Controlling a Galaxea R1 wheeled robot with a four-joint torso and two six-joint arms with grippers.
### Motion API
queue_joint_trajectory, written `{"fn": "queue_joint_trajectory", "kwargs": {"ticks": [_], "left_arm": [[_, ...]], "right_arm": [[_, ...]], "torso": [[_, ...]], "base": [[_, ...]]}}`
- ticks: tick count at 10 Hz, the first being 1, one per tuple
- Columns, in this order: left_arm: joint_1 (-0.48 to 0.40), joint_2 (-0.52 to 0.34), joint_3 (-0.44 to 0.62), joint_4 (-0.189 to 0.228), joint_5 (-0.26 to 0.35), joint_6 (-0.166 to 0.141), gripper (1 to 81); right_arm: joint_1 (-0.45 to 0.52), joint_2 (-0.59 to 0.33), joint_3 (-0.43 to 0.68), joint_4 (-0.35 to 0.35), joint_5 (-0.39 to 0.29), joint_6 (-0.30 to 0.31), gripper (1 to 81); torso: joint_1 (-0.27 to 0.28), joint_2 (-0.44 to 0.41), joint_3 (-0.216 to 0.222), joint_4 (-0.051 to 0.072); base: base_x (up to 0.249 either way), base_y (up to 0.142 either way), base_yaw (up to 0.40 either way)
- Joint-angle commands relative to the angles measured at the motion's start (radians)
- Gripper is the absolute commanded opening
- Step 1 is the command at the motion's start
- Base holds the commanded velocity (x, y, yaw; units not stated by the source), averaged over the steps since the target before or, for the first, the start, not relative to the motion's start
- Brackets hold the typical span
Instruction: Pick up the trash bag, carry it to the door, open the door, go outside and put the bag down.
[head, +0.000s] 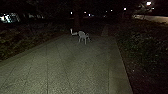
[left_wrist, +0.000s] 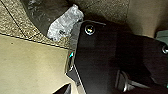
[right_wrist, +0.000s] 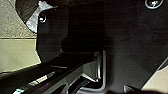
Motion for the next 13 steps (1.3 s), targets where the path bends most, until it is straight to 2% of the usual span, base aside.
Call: {"fn": "queue_joint_trajectory", "kwargs": {"ticks": [1,2,3,4,5,6,7,8,9,10,11,12,13], "left_arm": [[0.031,0.049,-0.009,0.148,-0.035,0.008,81.1],[0.054,0.064,-0.015,0.165,-0.035,0.008,81.1],[0.067,0.083,-0.034,0.178,-0.035,0.008,81.1],[0.073,0.103,-0.055,0.185,-0.035,0.008,81.1],[0.077,0.12,-0.074,0.188,-0.035,0.008,81.1],[0.082,0.13,-0.086,0.189,-0.035,0.008,81.1],[0.085,0.135,-0.093,0.189,-0.035,0.008,81.1],[0.087,0.137,-0.097,0.189,-0.035,0.008,81.1],[0.088,0.137,-0.097,0.188,-0.035,0.008,81.1],[0.09,0.137,-0.1,0.186,-0.035,0.008,81.1],[0.09,0.137,-0.1,0.185,-0.037,0.008,81.1],[0.091,0.14,-0.11,0.185,-0.038,0.008,81.1],[0.091,0.152,-0.133,0.185,-0.052,0.006,81.1]], "right_arm": [[0.029,0.014,0.019,-0.008,-0.051,-0.004,81.1],[0.029,0.014,0.019,-0.008,-0.051,-0.004,81.1],[0.031,0.014,0.019,-0.008,-0.051,-0.004,81.1],[0.032,0.014,0.02,-0.008,-0.051,-0.004,81.1],[0.032,0.014,0.019,-0.008,-0.051,-0.004,81.1],[0.032,0.014,0.019,-0.008,-0.051,-0.004,81.1],[0.032,0.014,0.02,-0.01,-0.051,-0.004,81.1],[0.032,0.016,0.023,-0.01,-0.052,-0.004,81.1],[0.031,0.016,0.023,-0.014,-0.052,-0.004,81.1],[0.029,0.017,0.023,-0.011,-0.052,-0.005,81.1],[0.025,0.017,0.023,-0.013,-0.051,-0.005,81.1],[0.025,0.017,0.02,-0.01,-0.051,-0.004,81.1],[0.023,0.017,0.023,-0.01,-0.051,-0.004,81.1]], "torso": [[0.0,0.0,0.092,-0.029],[-0.001,0.0,0.128,-0.036],[-0.001,-0.001,0.063,-0.014],[-0.001,-0.001,0.085,-0.114],[-0.001,-0.002,0.112,-0.116],[-0.001,-0.002,0.118,-0.122],[-0.001,-0.002,0.122,-0.141],[-0.001,-0.002,0.126,-0.171],[-0.001,-0.002,0.107,-0.107],[-0.001,-0.002,0.111,-0.141],[-0.001,-0.002,0.115,-0.163],[-0.001,-0.002,0.116,-0.172],[-0.001,-0.002,0.116,-0.17]], "base": [[0.0,0.0,0.0],[0.0,0.0,0.0],[0.0,0.0,0.0],[0.0,0.0,0.0],[0.0,0.0,0.0],[0.0,0.0,0.0],[0.0,0.0,0.0],[0.0,0.0,0.0],[0.0,0.0,0.0],[0.0,0.0,0.0],[0.0,0.0,0.0],[0.0,0.0,0.0],[0.0,0.0,0.0]]}}
